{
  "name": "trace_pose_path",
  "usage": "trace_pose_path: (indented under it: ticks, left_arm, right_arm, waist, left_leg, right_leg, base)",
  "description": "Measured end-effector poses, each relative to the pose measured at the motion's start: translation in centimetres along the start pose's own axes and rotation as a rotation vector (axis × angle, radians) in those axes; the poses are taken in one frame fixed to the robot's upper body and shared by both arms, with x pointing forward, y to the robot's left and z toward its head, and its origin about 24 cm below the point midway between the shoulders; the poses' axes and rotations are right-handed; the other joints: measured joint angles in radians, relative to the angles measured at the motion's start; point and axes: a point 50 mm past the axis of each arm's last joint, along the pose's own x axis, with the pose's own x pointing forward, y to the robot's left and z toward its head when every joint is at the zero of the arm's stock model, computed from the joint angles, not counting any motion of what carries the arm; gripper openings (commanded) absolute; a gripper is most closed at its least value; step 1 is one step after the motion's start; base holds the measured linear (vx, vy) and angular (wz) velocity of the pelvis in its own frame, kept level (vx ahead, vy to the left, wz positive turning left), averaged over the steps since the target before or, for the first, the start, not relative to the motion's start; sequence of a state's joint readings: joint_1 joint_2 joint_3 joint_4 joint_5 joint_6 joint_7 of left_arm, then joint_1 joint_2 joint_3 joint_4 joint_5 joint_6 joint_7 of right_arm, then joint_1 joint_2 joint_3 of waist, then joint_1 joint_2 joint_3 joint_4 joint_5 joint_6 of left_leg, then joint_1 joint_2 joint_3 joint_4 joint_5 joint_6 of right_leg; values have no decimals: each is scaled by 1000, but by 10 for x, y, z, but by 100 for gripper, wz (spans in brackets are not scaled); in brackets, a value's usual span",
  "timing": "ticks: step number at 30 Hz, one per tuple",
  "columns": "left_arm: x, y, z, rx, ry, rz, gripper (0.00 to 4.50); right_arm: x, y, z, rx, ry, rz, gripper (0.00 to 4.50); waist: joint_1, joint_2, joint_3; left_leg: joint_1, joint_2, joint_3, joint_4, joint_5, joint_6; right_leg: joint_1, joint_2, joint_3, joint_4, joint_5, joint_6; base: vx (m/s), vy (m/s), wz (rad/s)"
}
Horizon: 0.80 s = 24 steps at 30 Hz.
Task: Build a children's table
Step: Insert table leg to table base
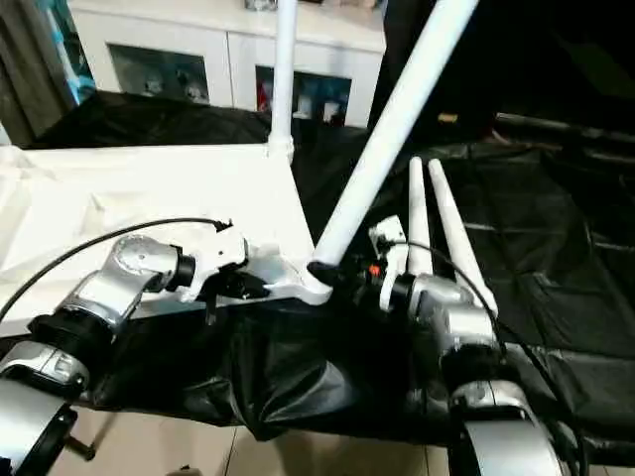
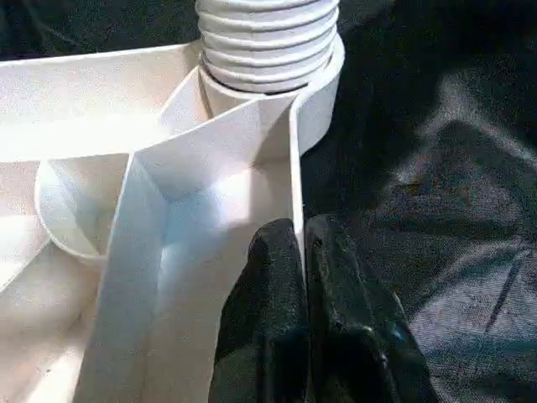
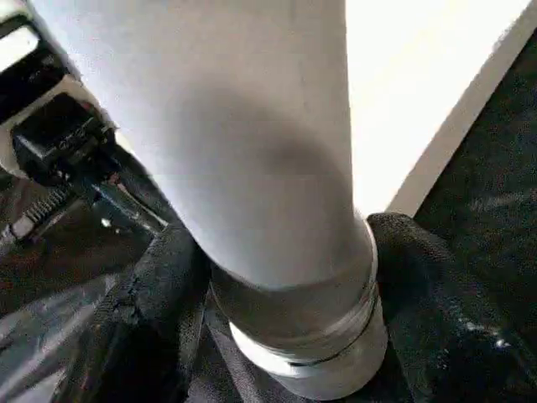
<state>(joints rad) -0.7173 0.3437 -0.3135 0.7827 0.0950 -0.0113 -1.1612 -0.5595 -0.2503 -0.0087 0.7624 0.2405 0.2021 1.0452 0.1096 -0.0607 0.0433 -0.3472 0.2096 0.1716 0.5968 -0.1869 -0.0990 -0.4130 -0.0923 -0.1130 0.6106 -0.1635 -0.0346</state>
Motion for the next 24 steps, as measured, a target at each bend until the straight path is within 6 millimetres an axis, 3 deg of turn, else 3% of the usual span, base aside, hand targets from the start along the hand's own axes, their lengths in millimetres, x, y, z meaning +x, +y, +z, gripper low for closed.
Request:
trace_pose_path:
  ticks: [15,24]
  left_arm:
    - [-4,1,-3,3,21,-20,0]
    - [-4,-4,-1,38,38,-112,0]
  right_arm:
    - [10,-2,17,-87,142,61,260]
    - [1,0,19,-150,250,219,260]
  waist:
    - [-19,0,-1]
    - [-6,-3,-3]
  left_leg:
    - [8,0,-1,-2,0,0]
    - [9,0,-1,-4,-1,0]
  right_leg:
    - [7,0,0,-1,-1,1]
    - [8,0,0,-1,-2,3]
  base:
    - [0,0,0]
    - [0,0,0]
